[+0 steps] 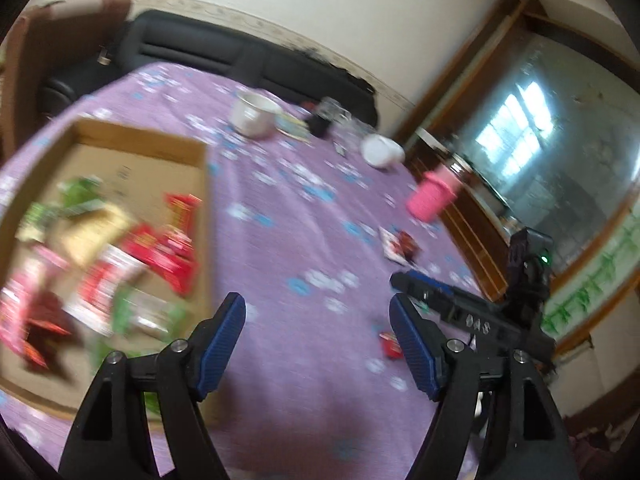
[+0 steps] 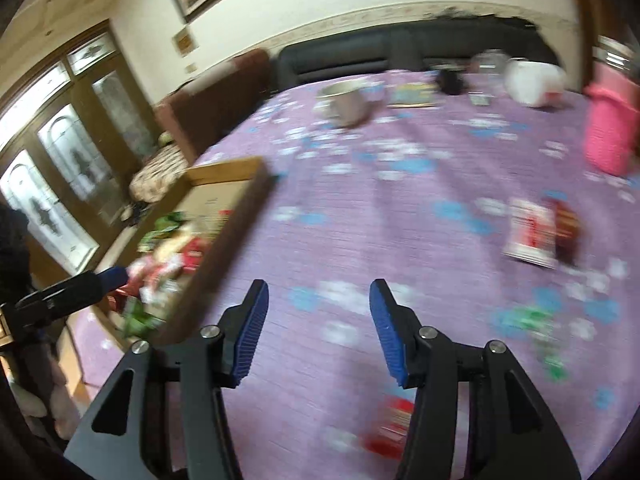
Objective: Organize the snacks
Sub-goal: 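Grasp the small red candy with the left tool while the right tool grasps the clear green candy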
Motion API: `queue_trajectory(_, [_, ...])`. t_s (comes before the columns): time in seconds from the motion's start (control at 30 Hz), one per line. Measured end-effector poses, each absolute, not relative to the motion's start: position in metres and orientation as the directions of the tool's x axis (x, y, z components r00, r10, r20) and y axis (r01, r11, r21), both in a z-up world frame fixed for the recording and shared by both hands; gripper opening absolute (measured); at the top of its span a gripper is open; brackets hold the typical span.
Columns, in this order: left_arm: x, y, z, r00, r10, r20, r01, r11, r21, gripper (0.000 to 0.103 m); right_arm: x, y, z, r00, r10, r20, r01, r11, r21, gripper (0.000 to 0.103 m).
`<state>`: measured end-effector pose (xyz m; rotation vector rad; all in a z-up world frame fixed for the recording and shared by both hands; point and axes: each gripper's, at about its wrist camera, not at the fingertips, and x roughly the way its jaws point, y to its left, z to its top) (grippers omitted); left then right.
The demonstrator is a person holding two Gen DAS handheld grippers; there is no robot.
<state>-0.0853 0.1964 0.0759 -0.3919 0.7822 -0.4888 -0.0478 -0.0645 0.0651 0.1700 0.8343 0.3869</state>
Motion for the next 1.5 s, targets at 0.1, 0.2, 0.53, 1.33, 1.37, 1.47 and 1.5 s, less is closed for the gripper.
queue_trajectory(0.1, [-0.087, 0.168, 0.067, 0.554, -0.598, -0.579, 0.315, 0.795, -0.519, 0.075, -0.053, -0.115, 0.059, 0.635, 0.339, -0.694, -0.167, 0.937, 0.305, 0.057])
queue_trajectory(0.2, [-0.087, 0.134, 0.054, 0.493, -0.616, -0.614, 0.353, 0.787, -0.506, 0.075, -0.059, -0.162, 0.051, 0.648, 0.293, -0.703, -0.064, 0.941, 0.333, 0.057])
queue_trajectory(0.53, [-0.084, 0.094, 0.031, 0.436, -0.577, -0.690, 0.364, 0.815, -0.451, 0.075, -0.051, -0.200, 0.034, 0.645, 0.259, -0.719, 0.004, 0.940, 0.342, 0.057])
queue_trajectory(1.33, [-0.070, 0.027, 0.017, 0.399, -0.525, -0.752, 0.488, 0.816, -0.310, 0.059, -0.029, -0.152, 0.013, 0.595, 0.292, -0.749, -0.169, 0.956, 0.239, 0.024])
queue_trajectory(1.37, [-0.069, 0.026, 0.015, 0.400, -0.517, -0.756, 0.488, 0.819, -0.302, 0.059, -0.029, -0.154, 0.013, 0.594, 0.300, -0.746, -0.167, 0.954, 0.250, 0.024])
queue_trajectory(1.47, [-0.068, 0.015, 0.013, 0.436, -0.445, -0.783, 0.503, 0.841, -0.198, 0.043, -0.029, -0.156, 0.013, 0.595, 0.307, -0.743, -0.161, 0.951, 0.263, 0.024])
queue_trajectory(1.5, [-0.070, 0.013, 0.013, 0.449, -0.416, -0.791, 0.506, 0.848, -0.159, 0.025, -0.030, -0.156, 0.013, 0.596, 0.308, -0.742, -0.158, 0.951, 0.267, 0.024])
